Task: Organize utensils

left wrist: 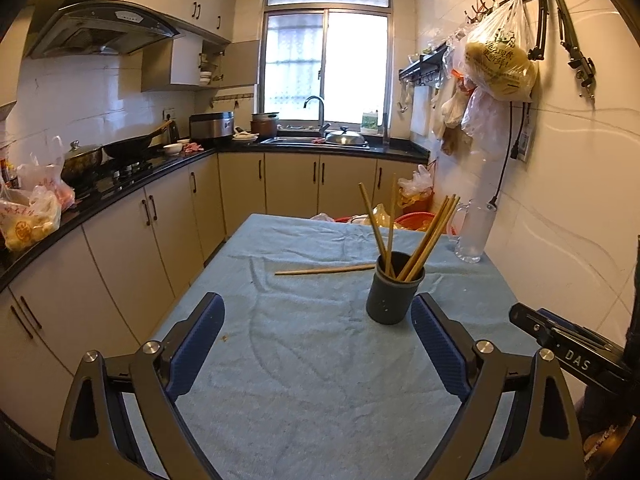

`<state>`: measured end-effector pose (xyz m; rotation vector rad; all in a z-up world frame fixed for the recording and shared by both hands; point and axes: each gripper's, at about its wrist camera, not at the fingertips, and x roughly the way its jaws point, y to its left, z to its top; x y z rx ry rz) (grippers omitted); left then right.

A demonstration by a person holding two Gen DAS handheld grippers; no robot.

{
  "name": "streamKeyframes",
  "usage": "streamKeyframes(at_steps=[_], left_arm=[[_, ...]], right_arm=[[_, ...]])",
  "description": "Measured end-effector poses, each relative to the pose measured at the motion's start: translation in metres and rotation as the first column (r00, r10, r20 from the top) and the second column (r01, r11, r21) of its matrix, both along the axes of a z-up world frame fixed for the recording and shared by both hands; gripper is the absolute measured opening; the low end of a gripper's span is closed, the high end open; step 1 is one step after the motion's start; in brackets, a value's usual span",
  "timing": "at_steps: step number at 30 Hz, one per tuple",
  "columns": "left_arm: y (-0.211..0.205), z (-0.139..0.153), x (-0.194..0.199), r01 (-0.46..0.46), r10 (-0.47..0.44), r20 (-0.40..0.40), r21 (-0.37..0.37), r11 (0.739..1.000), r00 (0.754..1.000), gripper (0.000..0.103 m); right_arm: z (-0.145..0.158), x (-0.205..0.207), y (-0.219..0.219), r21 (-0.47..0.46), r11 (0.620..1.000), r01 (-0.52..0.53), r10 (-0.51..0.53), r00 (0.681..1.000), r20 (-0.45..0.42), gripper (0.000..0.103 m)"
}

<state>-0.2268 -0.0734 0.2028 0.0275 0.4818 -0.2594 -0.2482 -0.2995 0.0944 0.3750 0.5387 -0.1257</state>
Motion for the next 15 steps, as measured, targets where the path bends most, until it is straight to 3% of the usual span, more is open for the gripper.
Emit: streamKeyframes(at_steps=[15], left_arm=[[0.020,-0.031,-0.003,-0.091,0.091,-0.018,-0.012,0.996,0.996,0.103]], right_arm=[[-0.017,-0.008,0.038,-0.116,0.993,0.018,-0.022,0.999,-0.038,0.067]])
